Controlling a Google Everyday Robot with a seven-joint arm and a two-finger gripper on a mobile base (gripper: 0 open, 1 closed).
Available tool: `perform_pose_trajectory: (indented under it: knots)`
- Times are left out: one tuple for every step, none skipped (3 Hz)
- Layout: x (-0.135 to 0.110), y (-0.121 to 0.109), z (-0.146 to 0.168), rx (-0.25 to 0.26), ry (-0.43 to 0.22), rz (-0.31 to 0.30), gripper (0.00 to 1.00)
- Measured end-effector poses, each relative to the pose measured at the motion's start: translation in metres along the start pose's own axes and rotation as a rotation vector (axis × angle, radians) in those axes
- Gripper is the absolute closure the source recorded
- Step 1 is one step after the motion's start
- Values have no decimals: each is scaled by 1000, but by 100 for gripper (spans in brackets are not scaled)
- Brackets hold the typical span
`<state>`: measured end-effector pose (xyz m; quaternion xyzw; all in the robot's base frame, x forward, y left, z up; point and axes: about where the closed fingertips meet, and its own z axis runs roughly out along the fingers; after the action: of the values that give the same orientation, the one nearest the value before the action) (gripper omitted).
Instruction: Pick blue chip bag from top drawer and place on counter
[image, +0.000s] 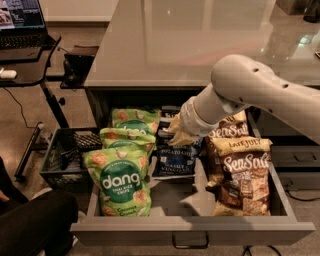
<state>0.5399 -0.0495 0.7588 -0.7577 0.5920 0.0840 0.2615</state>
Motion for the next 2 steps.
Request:
perform_pose_trajectory:
  knots:
    - [-30, -6, -50, 28, -25, -59, 100]
    - [-47, -10, -89, 51, -28, -93, 100]
